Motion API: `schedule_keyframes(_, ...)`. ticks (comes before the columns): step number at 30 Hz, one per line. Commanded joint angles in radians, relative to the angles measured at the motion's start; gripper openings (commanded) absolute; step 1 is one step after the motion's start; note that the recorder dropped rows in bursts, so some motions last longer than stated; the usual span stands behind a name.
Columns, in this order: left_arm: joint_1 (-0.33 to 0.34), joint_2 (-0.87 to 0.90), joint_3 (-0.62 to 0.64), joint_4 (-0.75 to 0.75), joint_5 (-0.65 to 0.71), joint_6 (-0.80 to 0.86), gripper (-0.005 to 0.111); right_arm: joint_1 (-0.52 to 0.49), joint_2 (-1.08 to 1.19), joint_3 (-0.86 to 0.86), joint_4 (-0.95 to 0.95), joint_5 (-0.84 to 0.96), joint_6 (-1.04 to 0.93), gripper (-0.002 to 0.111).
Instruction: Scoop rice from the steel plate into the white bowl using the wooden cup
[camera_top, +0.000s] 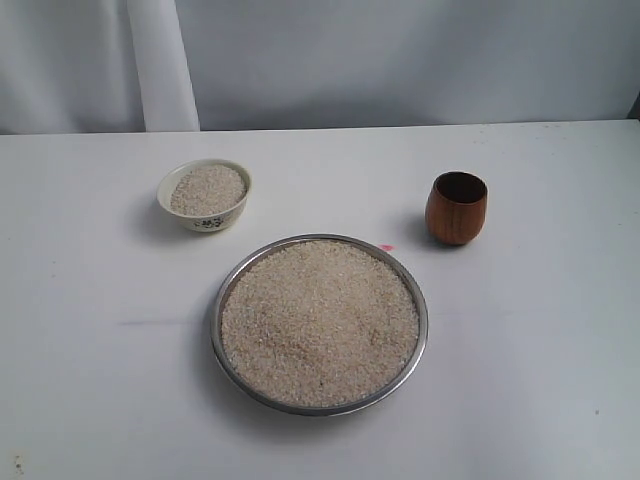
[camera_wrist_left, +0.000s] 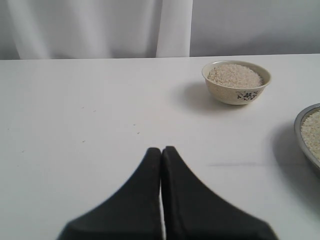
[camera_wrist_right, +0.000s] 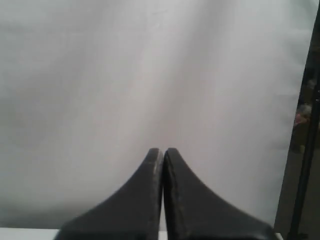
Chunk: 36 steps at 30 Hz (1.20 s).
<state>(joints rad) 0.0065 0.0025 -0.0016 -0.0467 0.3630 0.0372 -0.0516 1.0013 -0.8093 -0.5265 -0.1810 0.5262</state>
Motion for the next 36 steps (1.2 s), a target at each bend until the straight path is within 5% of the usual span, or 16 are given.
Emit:
schedule_keyframes(1,-0.006,-0.003,0.002,0.000,-0.016,-0.003,0.000,-0.007,0.126,-0.039,-0.113,-0.067,0.002,0.000)
schedule_keyframes(21,-0.006,-0.003,0.002,0.000,-0.016,-0.003,0.000,-0.007,0.677,-0.042,-0.412,-0.467,0.074,0.000)
schedule_keyframes(30,-0.006,-0.003,0.002,0.000,-0.016,0.000,0.000,0.003,0.903,-0.042,-0.376,-0.552,-0.108,0.001)
schedule_keyframes(32,-0.006,-0.003,0.002,0.000,-0.016,0.000,0.000,0.015,0.920,-0.042,-0.386,-0.578,-0.113,0.012)
schedule_keyframes(34,-0.006,-0.003,0.002,0.000,-0.016,0.000,0.000,0.034,0.923,-0.042,-0.407,-0.593,-0.142,0.037)
schedule_keyframes(36,-0.006,-0.003,0.002,0.000,-0.016,-0.002,0.000,0.053,0.923,-0.042,-0.353,-0.614,-0.144,0.074)
